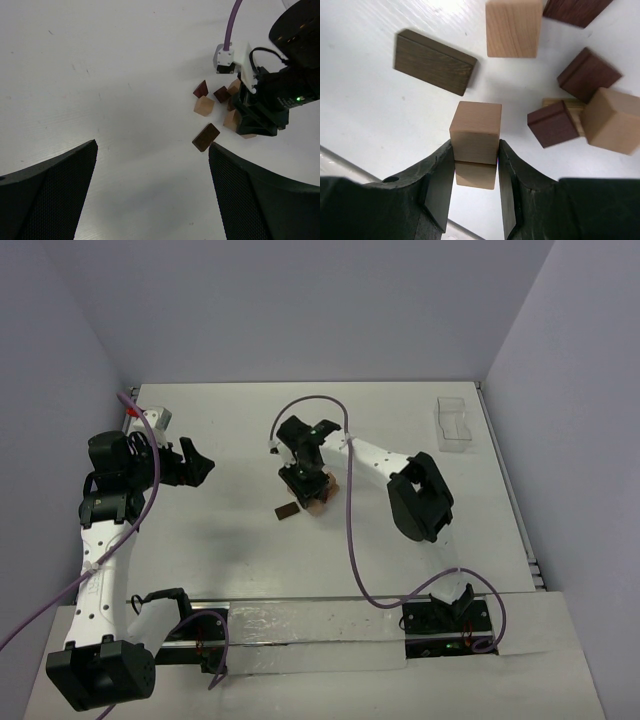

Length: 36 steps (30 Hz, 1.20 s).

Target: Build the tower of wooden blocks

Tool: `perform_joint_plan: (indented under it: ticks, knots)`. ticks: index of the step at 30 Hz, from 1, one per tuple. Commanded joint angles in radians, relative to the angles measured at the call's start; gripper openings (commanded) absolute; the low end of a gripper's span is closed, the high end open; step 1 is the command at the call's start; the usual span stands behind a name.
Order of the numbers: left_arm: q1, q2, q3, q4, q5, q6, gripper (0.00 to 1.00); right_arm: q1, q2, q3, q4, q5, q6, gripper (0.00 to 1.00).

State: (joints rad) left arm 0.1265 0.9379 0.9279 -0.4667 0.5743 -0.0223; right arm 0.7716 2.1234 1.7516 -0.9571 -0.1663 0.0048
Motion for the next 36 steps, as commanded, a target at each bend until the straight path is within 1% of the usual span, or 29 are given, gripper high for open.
perform_joint_plan:
  ticks: [1,4,6,10,14,20,25,29,36]
  knots:
    - [0.002,-0.003,0.01,0.025,0.003,-0.002,0.98,-0.035,-0.096,0.132,-0.061,0.024,-0.038,0.0]
    - [0.002,-0.002,0.012,0.023,0.004,-0.001,0.98,-0.091,-0.071,0.232,-0.088,0.043,-0.066,0.0]
    - [0.002,-0.001,0.012,0.023,0.003,0.001,0.98,-0.162,-0.027,0.322,-0.118,0.047,-0.09,0.0]
    - [0.002,-0.001,0.014,0.022,0.002,0.004,0.98,-0.258,0.043,0.42,-0.143,0.075,-0.133,0.0]
    - [0.004,0.006,0.014,0.026,0.002,0.002,0.98,-0.322,0.106,0.461,-0.151,0.094,-0.174,0.0]
    - [0.004,0.016,0.014,0.031,0.006,-0.002,0.98,-0.337,0.15,0.44,-0.141,0.098,-0.2,0.0]
    - [0.004,0.01,0.015,0.025,0.001,0.004,0.98,-0.331,0.182,0.385,-0.107,0.106,-0.196,0.0]
    - [0.002,0.006,0.013,0.022,0.002,0.005,0.98,-0.308,0.181,0.297,-0.049,0.129,-0.195,0.0]
    - [0.002,0.006,0.008,0.027,0.002,0.001,0.98,-0.25,0.183,0.212,-0.013,0.119,-0.181,0.0]
